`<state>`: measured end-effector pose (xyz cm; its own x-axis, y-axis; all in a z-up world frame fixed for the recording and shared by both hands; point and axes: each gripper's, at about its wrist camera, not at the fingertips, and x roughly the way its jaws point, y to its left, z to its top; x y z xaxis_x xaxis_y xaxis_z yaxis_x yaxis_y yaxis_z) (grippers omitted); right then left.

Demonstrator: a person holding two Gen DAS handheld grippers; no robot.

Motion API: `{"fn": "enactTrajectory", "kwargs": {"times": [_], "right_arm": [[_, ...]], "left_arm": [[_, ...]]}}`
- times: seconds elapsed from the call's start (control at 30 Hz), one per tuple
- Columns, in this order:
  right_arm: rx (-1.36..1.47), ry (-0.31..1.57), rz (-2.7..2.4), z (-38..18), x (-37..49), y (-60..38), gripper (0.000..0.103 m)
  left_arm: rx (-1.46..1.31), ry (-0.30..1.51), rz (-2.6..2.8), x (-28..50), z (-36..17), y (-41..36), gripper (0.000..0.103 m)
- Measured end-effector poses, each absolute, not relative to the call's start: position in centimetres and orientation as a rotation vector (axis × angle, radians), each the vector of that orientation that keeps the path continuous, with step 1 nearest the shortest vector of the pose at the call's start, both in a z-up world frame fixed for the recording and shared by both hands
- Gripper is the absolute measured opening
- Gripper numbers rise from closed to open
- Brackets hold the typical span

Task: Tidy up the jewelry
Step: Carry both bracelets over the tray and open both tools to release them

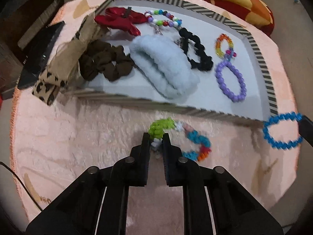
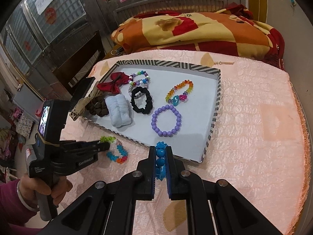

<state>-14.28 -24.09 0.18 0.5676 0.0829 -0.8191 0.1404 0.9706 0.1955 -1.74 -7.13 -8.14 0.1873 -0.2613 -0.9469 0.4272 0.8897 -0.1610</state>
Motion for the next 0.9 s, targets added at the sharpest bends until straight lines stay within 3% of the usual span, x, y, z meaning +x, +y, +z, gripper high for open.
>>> {"fn": "enactTrajectory", "kwargs": {"times": [0.53,0.9], "right_arm": [[0.244,0.917,0.004,2.5,-13.2,-24.2,0.008],[0.211,0.908,0.005,3.6,-11.3,-24.5,0.008]], "left_arm": [[0.099,1.174,-0.527,-1.9,2.3,-5.0,0.011],[0.166,1.063,-0.530,-0.3,6.3,-8.2,0.011]]}}
